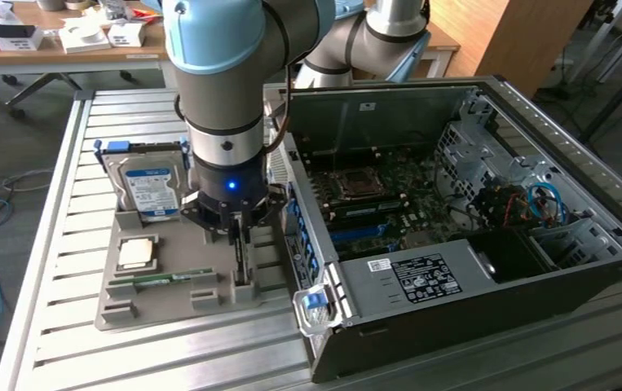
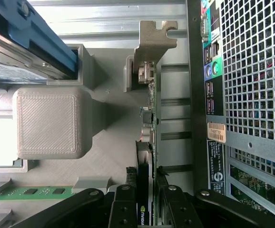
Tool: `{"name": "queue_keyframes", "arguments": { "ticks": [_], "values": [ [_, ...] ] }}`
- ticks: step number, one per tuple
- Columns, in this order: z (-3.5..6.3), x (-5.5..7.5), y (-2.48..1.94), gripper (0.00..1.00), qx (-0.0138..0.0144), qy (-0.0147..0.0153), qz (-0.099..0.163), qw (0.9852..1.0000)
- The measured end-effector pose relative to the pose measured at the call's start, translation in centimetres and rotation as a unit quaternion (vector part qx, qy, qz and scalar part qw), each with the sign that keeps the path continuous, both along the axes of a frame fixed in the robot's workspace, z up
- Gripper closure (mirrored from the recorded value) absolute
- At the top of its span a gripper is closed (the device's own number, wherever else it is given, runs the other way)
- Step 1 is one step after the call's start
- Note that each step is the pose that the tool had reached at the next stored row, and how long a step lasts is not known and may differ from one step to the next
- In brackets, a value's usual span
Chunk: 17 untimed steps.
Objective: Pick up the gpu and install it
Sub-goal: 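Pick up the gpu and move the gpu toward the slot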
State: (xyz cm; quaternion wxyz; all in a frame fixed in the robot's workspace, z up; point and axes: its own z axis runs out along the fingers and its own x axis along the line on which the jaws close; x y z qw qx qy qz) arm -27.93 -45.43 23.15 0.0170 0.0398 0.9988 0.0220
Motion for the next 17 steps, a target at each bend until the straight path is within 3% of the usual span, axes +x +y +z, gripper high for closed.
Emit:
{"name": "queue_keyframes", "arguments": {
  "ticks": [11, 17],
  "values": [
    [0.07, 0.0, 0.00, 0.74, 0.0002, -0.0002, 0.000, 1.0000],
    [1.15, 0.0, 0.00, 0.74, 0.0000, -0.0001, 0.000, 1.0000]
  ]
}}
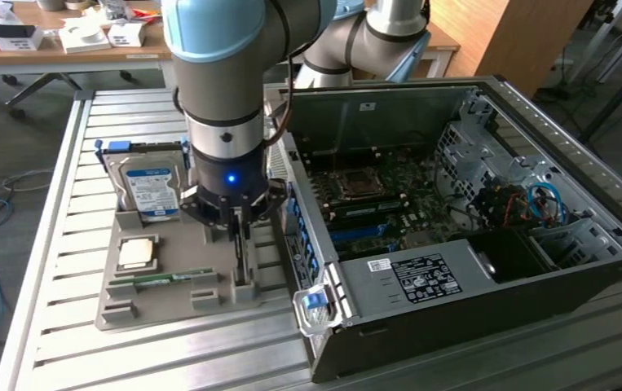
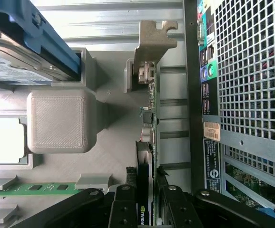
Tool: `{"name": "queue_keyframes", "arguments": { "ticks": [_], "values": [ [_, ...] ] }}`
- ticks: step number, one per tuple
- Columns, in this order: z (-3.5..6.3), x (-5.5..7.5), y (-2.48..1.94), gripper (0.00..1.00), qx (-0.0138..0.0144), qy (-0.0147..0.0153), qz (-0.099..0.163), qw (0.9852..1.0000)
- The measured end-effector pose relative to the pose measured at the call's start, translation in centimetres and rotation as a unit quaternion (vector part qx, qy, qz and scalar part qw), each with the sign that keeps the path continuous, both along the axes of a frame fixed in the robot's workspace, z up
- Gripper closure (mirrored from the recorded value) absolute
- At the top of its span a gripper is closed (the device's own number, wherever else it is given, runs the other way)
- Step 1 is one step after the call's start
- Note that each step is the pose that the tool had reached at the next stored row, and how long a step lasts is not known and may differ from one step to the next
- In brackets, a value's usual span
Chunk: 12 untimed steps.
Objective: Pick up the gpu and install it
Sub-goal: 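Pick up the gpu and move the gpu toward the slot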
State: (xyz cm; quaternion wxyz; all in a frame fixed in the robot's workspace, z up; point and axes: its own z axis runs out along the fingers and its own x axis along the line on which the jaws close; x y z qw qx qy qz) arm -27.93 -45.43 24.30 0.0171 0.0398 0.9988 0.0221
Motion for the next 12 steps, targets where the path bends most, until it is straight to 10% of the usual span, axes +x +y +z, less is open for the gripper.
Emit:
{"name": "queue_keyframes", "arguments": {
  "ticks": [12],
  "values": [
    [4.19, 0.0, 0.00, 0.74, 0.0000, 0.0000, 0.000, 1.0000]
  ]
}}
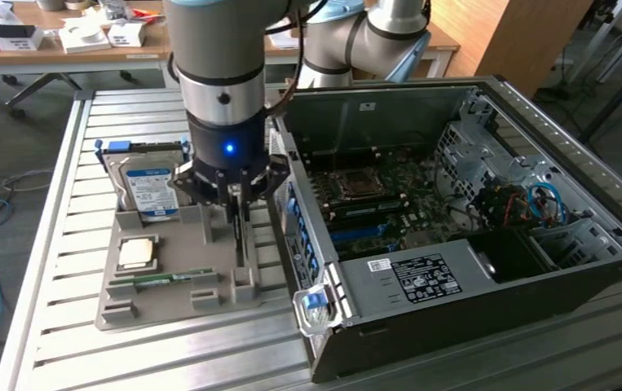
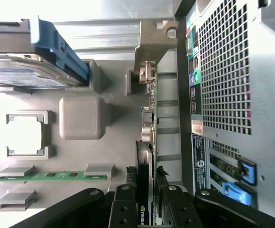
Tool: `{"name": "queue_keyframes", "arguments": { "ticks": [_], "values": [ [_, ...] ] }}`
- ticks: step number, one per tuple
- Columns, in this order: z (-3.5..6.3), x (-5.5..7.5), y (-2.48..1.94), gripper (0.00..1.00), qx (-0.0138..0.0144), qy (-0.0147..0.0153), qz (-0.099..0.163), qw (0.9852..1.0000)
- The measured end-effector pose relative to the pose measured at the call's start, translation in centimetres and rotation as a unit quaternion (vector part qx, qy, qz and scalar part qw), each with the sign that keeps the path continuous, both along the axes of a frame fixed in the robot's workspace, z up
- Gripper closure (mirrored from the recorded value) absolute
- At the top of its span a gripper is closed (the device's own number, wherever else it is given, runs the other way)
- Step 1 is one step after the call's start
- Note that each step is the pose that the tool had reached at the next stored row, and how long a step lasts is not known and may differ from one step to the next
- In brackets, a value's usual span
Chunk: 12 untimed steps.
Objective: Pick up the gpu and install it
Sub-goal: 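Pick up the gpu and move the gpu toward the slot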
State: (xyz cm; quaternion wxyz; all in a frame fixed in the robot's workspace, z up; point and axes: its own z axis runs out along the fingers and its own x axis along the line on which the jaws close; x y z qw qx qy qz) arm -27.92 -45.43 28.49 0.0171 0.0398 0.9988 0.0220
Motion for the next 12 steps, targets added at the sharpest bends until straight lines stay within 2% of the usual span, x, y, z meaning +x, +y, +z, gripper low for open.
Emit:
{"name": "queue_keyframes", "arguments": {
  "ticks": [12],
  "values": [
    [5.03, 0.0, 0.00, 0.74, -0.0001, 0.0000, 0.000, 1.0000]
  ]
}}
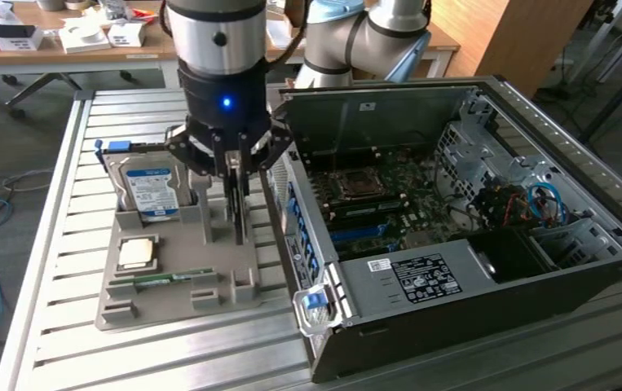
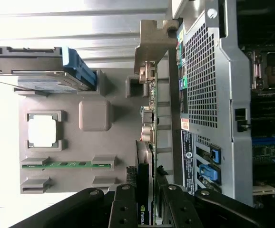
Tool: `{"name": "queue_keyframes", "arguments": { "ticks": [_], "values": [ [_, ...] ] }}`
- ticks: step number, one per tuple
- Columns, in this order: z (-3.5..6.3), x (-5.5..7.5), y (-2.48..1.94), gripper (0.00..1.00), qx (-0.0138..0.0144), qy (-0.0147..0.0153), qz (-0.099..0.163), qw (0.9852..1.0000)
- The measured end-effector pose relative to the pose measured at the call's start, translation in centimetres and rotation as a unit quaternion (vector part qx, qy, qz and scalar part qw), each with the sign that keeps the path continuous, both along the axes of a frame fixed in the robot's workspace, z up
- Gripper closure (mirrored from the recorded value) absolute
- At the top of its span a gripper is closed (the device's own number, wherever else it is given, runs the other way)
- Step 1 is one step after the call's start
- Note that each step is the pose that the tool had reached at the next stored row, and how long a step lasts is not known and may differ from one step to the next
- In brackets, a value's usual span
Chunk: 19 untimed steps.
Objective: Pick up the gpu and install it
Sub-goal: 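Pick up the gpu and move the gpu toward the slot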
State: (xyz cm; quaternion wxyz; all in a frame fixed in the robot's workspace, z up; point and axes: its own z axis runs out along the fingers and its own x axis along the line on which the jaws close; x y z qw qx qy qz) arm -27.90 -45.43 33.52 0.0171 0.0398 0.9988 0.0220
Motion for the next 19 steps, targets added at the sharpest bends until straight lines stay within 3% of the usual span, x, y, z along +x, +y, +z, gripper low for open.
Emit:
{"name": "queue_keyframes", "arguments": {
  "ticks": [8, 19],
  "values": [
    [3.64, 0.0, 0.00, 0.74, 0.0000, 0.0000, 0.000, 1.0000],
    [7.91, 0.0, 0.00, 0.74, 0.0000, 0.0000, 0.000, 1.0000]
  ]
}}
